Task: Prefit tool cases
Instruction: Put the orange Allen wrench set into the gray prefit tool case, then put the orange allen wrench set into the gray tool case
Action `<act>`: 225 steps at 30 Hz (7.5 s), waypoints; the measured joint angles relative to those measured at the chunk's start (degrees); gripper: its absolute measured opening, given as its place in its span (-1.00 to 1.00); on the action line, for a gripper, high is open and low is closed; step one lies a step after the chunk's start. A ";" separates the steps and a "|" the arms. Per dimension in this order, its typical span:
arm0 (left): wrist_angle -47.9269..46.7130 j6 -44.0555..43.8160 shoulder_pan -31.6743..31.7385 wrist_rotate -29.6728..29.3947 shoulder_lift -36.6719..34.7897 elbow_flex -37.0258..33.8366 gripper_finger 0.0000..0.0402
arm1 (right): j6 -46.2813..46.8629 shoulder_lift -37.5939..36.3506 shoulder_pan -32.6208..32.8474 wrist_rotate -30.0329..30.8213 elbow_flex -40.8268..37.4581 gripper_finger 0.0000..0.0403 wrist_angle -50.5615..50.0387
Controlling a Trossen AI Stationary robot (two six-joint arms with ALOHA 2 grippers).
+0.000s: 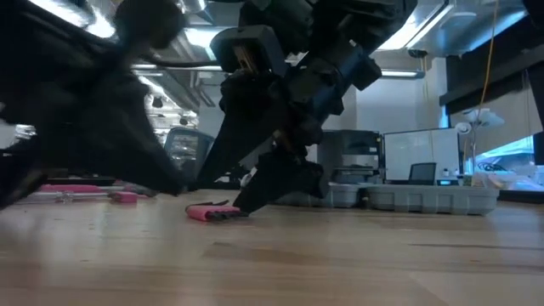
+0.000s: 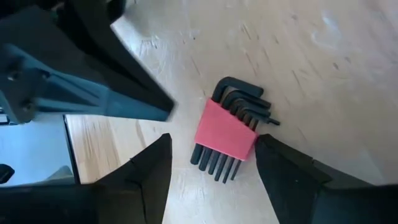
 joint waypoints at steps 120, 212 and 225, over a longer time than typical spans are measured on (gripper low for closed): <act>-12.46 32.76 10.41 8.97 -7.50 -3.34 -1.00 | 22.76 -4.01 13.09 31.10 -0.17 -1.00 -0.98; 7.63 71.43 8.24 11.74 0.68 -1.66 -1.00 | 23.85 1.63 0.87 1.60 -6.97 -0.41 13.97; 0.35 62.82 4.73 11.41 -9.27 -1.79 -1.00 | 21.58 -2.10 0.48 3.74 -7.37 -0.98 9.08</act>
